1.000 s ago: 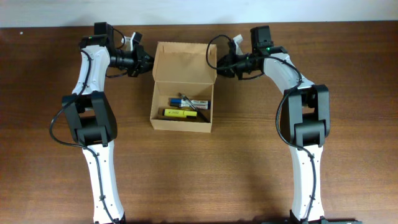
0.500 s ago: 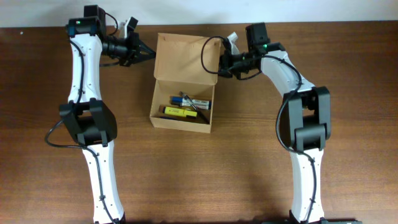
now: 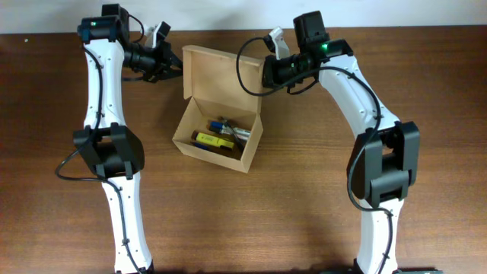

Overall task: Pack container
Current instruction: 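Push the lid flap forward with both grippers to close the box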

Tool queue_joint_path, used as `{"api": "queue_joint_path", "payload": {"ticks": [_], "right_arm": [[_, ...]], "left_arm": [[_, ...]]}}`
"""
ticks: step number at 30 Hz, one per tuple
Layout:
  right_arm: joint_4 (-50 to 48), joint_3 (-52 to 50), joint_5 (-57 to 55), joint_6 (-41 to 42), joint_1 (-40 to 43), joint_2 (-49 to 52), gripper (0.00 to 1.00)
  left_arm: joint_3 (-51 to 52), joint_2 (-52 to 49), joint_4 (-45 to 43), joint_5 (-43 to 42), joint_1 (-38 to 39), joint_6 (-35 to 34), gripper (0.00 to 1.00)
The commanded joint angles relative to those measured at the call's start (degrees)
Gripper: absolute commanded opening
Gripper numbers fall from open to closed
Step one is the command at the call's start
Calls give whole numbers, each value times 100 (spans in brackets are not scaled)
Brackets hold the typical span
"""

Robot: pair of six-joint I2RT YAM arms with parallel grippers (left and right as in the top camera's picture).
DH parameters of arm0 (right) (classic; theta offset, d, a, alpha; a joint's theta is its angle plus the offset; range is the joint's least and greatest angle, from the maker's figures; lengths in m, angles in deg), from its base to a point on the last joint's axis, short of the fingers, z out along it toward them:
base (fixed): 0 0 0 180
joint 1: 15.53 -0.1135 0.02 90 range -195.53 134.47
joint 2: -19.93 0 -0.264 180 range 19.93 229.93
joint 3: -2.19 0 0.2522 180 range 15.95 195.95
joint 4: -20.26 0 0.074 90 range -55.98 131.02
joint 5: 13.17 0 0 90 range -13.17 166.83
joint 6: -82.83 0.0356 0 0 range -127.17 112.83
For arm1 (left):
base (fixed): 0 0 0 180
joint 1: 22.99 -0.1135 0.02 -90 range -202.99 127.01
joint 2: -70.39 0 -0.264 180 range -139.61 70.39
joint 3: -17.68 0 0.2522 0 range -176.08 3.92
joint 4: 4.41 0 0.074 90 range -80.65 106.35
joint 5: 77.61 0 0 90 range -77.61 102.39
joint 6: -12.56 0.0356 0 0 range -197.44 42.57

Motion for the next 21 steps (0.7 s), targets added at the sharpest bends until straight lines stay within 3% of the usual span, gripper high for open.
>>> {"api": "queue_joint_path", "payload": {"ticks": [1, 14, 21], "right_arm": [[111, 15, -157, -343, -85, -291, 4], [675, 15, -240, -833, -229, -529, 4], [1187, 15, -1434, -1073, -614, -885, 4]], "left_arm": [[-96, 236, 46, 313, 153, 177, 2], [-96, 629, 358, 595, 157, 181, 2], [-94, 907, 544, 1235, 223, 72, 2]]}}
